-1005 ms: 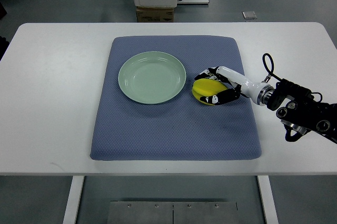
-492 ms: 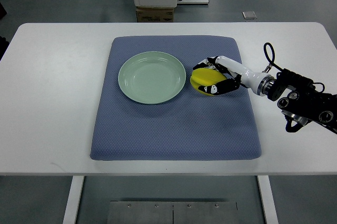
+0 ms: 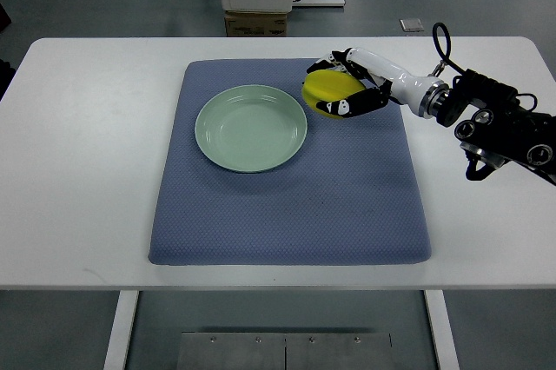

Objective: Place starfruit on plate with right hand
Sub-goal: 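Lift the starfruit with the right hand and carry it over the plate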

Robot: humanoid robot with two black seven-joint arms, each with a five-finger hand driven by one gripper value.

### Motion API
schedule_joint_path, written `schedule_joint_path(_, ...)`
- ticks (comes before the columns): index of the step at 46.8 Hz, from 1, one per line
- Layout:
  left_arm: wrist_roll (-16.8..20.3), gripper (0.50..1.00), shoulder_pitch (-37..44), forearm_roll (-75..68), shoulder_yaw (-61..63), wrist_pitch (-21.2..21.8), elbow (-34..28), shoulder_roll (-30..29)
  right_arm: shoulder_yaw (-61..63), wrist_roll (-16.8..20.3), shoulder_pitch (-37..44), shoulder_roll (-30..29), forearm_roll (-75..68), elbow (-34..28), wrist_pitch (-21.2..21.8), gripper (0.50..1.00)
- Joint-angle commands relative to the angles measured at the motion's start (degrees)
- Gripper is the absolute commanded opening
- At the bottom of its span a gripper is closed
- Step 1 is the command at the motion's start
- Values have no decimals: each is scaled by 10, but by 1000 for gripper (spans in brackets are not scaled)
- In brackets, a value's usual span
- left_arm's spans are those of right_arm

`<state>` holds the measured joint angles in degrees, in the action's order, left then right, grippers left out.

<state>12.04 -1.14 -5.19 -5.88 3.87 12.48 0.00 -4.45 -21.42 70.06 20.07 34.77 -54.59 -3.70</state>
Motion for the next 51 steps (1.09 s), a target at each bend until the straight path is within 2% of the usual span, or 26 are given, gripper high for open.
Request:
schedule_joint_path(1,0,1000,1,0,0,0,0,0,-2,1,12,-9,-9,1,1,500)
schedule_joint_path(25,0,1000,1,0,0,0,0,0,-36,9,68,-117,-28,61,9,500)
schedule_joint_path(35,0,1000,1,0,0,0,0,0,-43,9,68,-177,-33,90,9,500)
schedule_joint_path(43,0,1000,0,0,0,0,0,0,-59,10,66,-201,-33,105,9,500)
schedule_joint_path(51,0,1000,1,0,0,0,0,0,-60,42,59,-201,-33,124,9,500)
